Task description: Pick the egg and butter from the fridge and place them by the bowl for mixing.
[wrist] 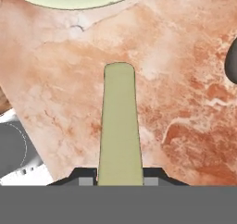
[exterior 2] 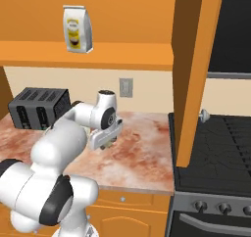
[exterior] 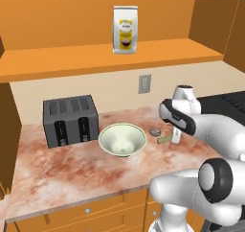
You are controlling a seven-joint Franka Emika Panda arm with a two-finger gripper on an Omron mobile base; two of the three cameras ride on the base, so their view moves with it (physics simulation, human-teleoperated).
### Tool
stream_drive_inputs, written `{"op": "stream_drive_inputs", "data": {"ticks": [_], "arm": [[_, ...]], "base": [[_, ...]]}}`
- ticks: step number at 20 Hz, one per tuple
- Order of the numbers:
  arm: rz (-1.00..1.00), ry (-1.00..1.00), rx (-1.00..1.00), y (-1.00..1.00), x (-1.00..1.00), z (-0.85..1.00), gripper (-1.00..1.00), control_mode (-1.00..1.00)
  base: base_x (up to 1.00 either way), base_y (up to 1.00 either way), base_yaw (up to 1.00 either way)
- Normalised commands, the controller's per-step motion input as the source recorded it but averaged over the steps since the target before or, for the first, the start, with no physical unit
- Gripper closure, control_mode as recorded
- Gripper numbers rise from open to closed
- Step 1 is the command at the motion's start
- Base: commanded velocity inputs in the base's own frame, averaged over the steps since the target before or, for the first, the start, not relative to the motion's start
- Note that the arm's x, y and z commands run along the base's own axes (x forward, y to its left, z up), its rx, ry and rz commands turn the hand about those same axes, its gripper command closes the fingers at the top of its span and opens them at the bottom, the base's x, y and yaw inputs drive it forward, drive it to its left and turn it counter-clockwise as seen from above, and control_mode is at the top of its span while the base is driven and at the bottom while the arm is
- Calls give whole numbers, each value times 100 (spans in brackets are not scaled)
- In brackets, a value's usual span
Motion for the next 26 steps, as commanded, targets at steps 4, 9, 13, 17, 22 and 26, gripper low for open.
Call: {"op": "stream_drive_inputs", "data": {"ticks": [4,9,13,17,22,26], "arm": [[9,1,0,0,31,-68,100,-100],[3,-1,0,0,19,-50,100,-100],[0,-1,0,0,27,-22,100,-100],[0,0,0,0,29,-12,100,-100],[0,0,0,0,18,-16,100,-100],[0,0,0,1,4,-29,100,-100]], "base": [[0,0,0],[0,0,0],[0,0,0],[0,0,0],[0,0,0],[0,0,0]]}}
